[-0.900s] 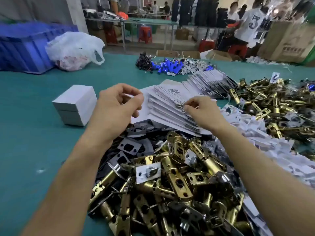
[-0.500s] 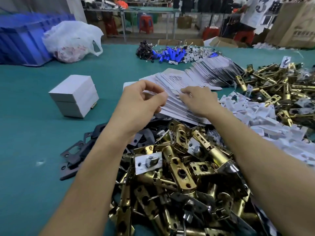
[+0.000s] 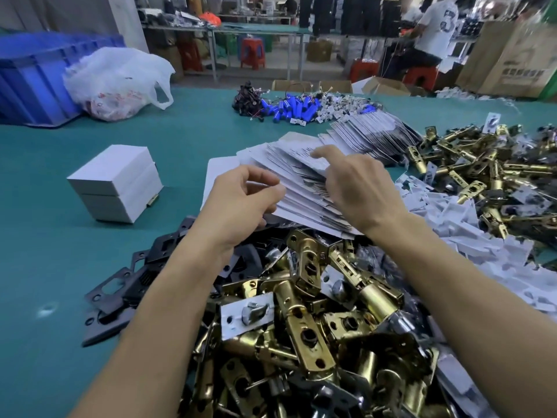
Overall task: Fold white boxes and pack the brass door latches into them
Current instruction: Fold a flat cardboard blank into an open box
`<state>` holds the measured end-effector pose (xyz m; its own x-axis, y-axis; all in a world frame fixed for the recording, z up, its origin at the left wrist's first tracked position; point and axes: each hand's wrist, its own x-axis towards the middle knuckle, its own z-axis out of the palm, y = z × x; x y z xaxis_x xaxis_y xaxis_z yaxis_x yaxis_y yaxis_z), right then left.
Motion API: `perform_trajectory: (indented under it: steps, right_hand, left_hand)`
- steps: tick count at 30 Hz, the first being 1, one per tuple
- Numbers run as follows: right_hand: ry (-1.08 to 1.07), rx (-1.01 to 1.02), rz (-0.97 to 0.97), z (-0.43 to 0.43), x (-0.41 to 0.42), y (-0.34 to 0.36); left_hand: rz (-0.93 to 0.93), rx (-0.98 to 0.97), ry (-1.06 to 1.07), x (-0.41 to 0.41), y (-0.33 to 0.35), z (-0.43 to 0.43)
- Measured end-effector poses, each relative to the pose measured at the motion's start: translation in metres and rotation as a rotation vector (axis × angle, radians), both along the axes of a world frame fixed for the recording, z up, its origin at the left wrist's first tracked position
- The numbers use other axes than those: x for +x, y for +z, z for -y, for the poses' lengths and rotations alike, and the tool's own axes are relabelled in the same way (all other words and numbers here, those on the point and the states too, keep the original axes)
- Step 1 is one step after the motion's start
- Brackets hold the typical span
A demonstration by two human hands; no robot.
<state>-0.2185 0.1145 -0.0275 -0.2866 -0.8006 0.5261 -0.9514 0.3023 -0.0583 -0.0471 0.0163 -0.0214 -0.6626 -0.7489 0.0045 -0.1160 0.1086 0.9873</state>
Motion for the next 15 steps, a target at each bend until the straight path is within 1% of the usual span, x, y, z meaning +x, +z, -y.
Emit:
perform_trajectory:
  steps: [4, 6, 8, 10, 12, 15]
  right_hand:
    - [0.036, -0.121, 0.025, -0.011, 0.012, 0.001]
    - [0.028, -0.152, 0.181, -0.015, 0.020, -0.001]
    - [-0.006, -0.180, 0.418, -0.019, 0.026, 0.002]
    - [-0.015, -0.245, 0.616, -0.024, 0.028, 0.008]
    - [0.020, -0.366, 0.718, -0.033, 0.030, 0.019]
    - [0.120, -0.624, 0.754, -0.052, 0.038, 0.037]
  left_hand:
    - [0.012, 0.032, -0.060, -0.002, 0.002, -0.003]
    - [0.014, 0.012, -0.082, -0.001, 0.001, -0.005]
    - [0.012, -0.028, -0.080, 0.000, 0.001, -0.006]
    - [-0.009, -0.024, -0.073, 0.000, 0.001, -0.007]
    - [-0.018, 0.020, -0.088, 0.000, 0.002, -0.008]
    - [0.055, 0.038, -0.186, 0.002, 0.003, -0.007]
